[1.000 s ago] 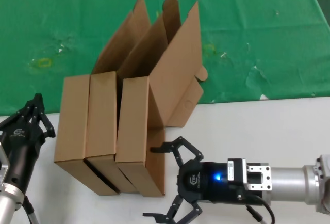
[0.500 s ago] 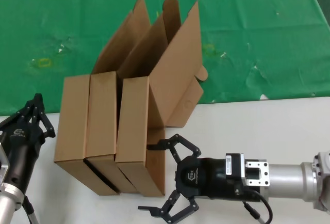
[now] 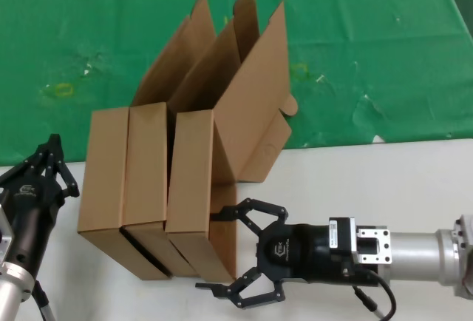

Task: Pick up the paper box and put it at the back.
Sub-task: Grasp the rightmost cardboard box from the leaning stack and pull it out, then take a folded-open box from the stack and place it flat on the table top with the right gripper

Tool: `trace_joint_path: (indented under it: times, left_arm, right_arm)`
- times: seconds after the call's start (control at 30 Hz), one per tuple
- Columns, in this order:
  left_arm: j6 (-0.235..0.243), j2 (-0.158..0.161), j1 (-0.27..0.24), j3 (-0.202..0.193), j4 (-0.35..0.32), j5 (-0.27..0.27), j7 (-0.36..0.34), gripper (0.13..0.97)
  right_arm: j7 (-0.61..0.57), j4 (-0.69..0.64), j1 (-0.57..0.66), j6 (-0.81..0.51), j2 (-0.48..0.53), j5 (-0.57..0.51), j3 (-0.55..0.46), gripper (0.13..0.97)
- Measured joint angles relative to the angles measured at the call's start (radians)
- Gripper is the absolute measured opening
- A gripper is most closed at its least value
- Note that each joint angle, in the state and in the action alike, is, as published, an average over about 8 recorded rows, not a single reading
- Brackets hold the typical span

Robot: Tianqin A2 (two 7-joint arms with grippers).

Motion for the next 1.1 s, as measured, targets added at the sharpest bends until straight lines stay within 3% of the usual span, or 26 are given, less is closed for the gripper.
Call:
trace_joint_path:
  times: [0.3,0.43,0.7,1.1]
  left_arm:
    - [0.000,0.000,0.000,0.000,0.000,0.000,0.000,0.144]
    - [0.000,0.000,0.000,0.000,0.000,0.000,0.000,0.144]
    - [0.000,0.000,0.000,0.000,0.000,0.000,0.000,0.144]
    - [0.000,0.000,0.000,0.000,0.000,0.001,-0.001,0.144]
  right_arm:
    - [-0.012,-0.020,0.005,-0.013,0.001,-0.004,0.004,0.554]
    - [-0.014,-0.023,0.006,-0.014,0.000,-0.007,0.005,0.554]
    - [-0.019,-0.027,0.007,-0.010,-0.004,-0.013,0.007,0.348]
    - [-0.009,-0.019,0.004,-0.015,0.001,-0.017,0.006,0.199]
